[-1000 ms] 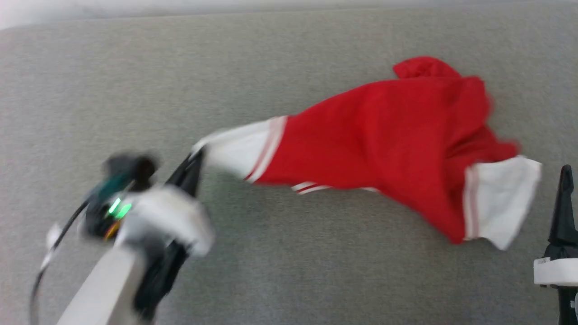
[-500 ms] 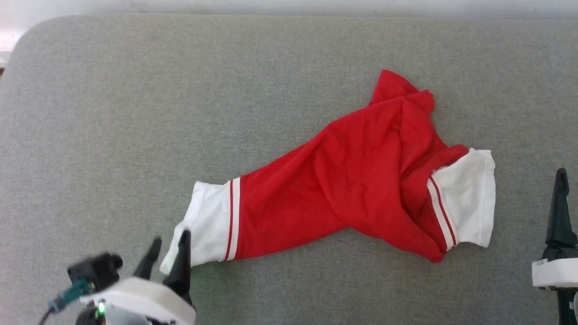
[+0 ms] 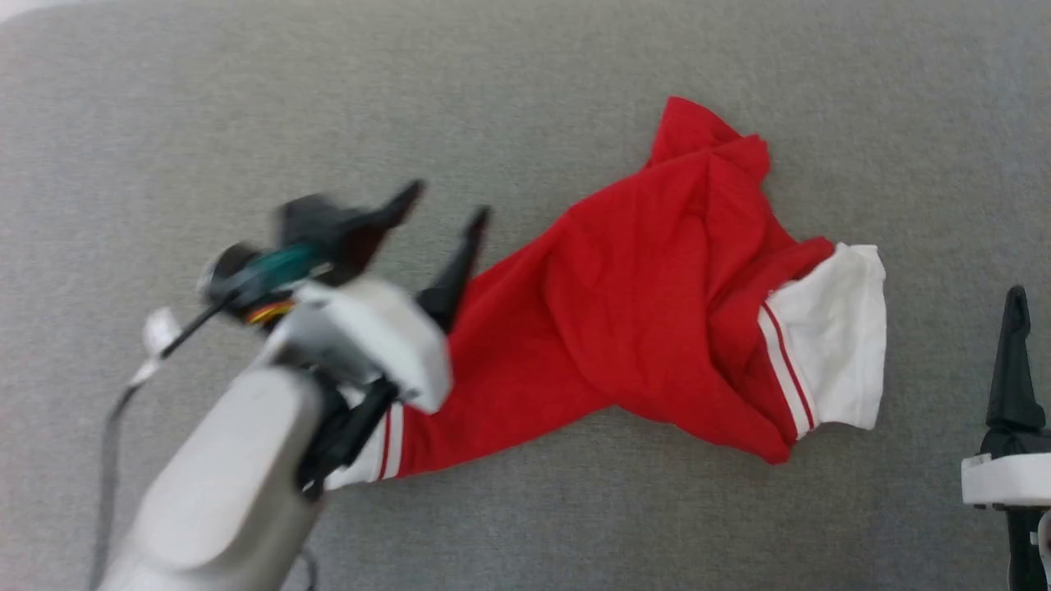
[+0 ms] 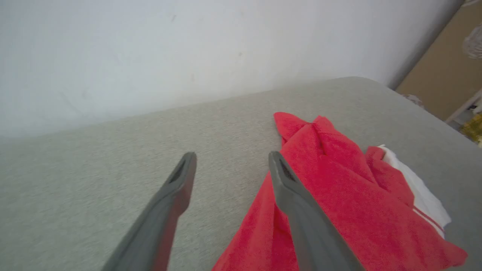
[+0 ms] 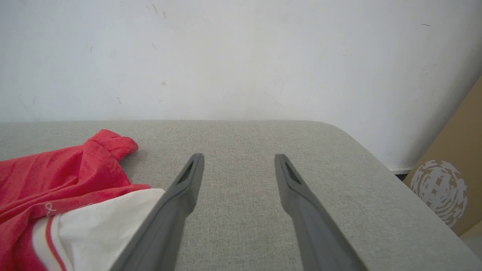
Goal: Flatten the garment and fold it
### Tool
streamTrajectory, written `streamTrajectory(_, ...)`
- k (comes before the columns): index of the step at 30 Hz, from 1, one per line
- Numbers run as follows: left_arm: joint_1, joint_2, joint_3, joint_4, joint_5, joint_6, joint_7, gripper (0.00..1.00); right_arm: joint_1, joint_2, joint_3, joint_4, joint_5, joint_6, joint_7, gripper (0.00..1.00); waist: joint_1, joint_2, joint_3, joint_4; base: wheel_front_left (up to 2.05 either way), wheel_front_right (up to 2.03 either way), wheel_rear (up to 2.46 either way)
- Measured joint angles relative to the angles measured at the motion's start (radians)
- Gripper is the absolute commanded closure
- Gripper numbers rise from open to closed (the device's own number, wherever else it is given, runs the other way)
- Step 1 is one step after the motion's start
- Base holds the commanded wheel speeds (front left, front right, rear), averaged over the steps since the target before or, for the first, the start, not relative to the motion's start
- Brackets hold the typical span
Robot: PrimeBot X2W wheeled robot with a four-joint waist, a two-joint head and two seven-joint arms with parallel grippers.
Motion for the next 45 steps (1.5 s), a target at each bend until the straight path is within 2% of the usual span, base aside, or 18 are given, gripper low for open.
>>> streamTrajectory(4, -0.137, -0.075, -0.099, 0.182, 0.013, -0.082, 0.053, 0.00, -0.023, 0.000, 0.002, -0.003, 0.000, 0.000, -0.001, 0.00, 0.0000, 0.0000, 0.026, -0.031, 0.00, 0.00, 0.00)
streamTrajectory(7, -0.194, -0.118, -0.135, 0.297, 0.012, -0.121, 0.072, 0.00, -0.026, 0.000, -0.001, -0.002, 0.000, 0.000, -0.001, 0.00, 0.0000, 0.0000, 0.046, -0.055, 0.00, 0.00, 0.00)
streamTrajectory(10, -0.234, -0.138, -0.160, 0.394, 0.013, -0.148, 0.091, 0.00, -0.027, 0.000, -0.002, -0.001, 0.003, 0.000, -0.003, 0.00, 0.0000, 0.0000, 0.066, -0.078, 0.00, 0.00, 0.00)
streamTrajectory(13, -0.264, -0.132, -0.195, 0.490, 0.032, -0.166, 0.128, 0.00, -0.027, 0.000, 0.001, -0.001, 0.010, 0.000, -0.010, 0.00, 0.0000, 0.0000, 0.085, -0.098, 0.00, 0.00, 0.00)
streamTrajectory(14, -0.272, -0.131, -0.199, 0.510, 0.032, -0.170, 0.131, 0.27, -0.028, 0.000, 0.001, 0.000, 0.010, 0.000, -0.010, 0.00, -0.0001, 0.0000, 0.092, -0.104, 0.00, 0.00, 0.00)
streamTrajectory(15, -0.288, -0.128, -0.202, 0.523, 0.036, -0.178, 0.131, 0.85, -0.028, 0.000, 0.001, -0.001, 0.010, 0.000, -0.010, 0.00, -0.0003, 0.0000, 0.097, -0.109, 0.00, 0.00, 0.00)
streamTrajectory(16, -0.306, -0.127, -0.203, 0.532, 0.037, -0.184, 0.128, 1.00, -0.028, 0.000, 0.000, -0.001, 0.011, 0.000, -0.012, 0.00, -0.0003, 0.0000, 0.103, -0.113, 0.00, 0.00, 0.00)
streamTrajectory(19, -0.344, -0.131, -0.180, 0.548, 0.014, -0.192, 0.113, 1.00, -0.029, 0.000, -0.007, -0.002, 0.014, 0.000, -0.013, 0.00, -0.0001, 0.0000, 0.120, -0.121, 0.00, 0.00, 0.00)
streamTrajectory(24, -0.425, -0.116, -0.054, 0.518, -0.095, -0.187, 0.117, 1.00, -0.045, 0.000, -0.003, -0.001, 0.016, 0.000, -0.020, 0.00, 0.0000, -0.0001, 0.139, -0.120, 0.00, 0.00, 0.00)
streamTrajectory(27, -0.499, -0.058, -0.015, 0.483, -0.084, -0.164, 0.124, 1.00, -0.054, 0.000, 0.011, 0.003, 0.025, 0.000, -0.022, 0.00, 0.0000, -0.0002, 0.150, -0.125, 0.00, 0.00, 0.00)
streamTrajectory(31, -0.521, -0.025, 0.049, 0.479, -0.086, -0.114, 0.091, 0.98, -0.063, 0.000, 0.026, 0.015, 0.033, 0.000, -0.031, 0.00, 0.0000, -0.0001, 0.167, -0.137, 0.00, 0.00, 0.00)
streamTrajectory(32, -0.521, -0.020, 0.057, 0.486, -0.083, -0.103, 0.074, 0.78, -0.065, 0.000, 0.029, 0.018, 0.036, 0.000, -0.031, 0.00, 0.0000, -0.0002, 0.172, -0.141, 0.00, 0.00, 0.00)
streamTrajectory(33, -0.520, -0.015, 0.065, 0.494, -0.082, -0.096, 0.059, 0.50, -0.067, 0.000, 0.031, 0.021, 0.036, 0.000, -0.036, 0.00, 0.0000, -0.0002, 0.176, -0.145, 0.00, 0.00, 0.00)
streamTrajectory(34, -0.517, -0.016, 0.077, 0.503, -0.084, -0.086, 0.042, 0.00, -0.069, 0.000, 0.032, 0.024, 0.036, 0.000, -0.037, 0.00, -0.0001, -0.0002, 0.181, -0.148, 0.00, 0.00, 0.00)
streamTrajectory(39, -0.497, -0.026, 0.090, 0.547, -0.096, -0.080, -0.002, 0.00, -0.071, 0.000, 0.031, 0.044, 0.039, 0.000, -0.045, 0.00, 0.0000, -0.0002, 0.202, -0.155, 0.00, 0.00, 0.00)
streamTrajectory(43, -0.487, -0.037, 0.085, 0.548, -0.105, -0.108, -0.036, 0.00, -0.078, 0.000, 0.031, 0.055, 0.035, 0.000, -0.045, 0.00, 0.0000, -0.0002, 0.197, -0.143, 0.00, 0.00, 0.00)
streamTrajectory(45, -0.477, -0.038, 0.081, 0.505, -0.107, -0.139, -0.080, 0.00, -0.079, 0.000, 0.035, 0.063, 0.024, 0.000, -0.047, 0.00, -0.0002, -0.0002, 0.167, -0.127, 0.00, 0.00, 0.00)
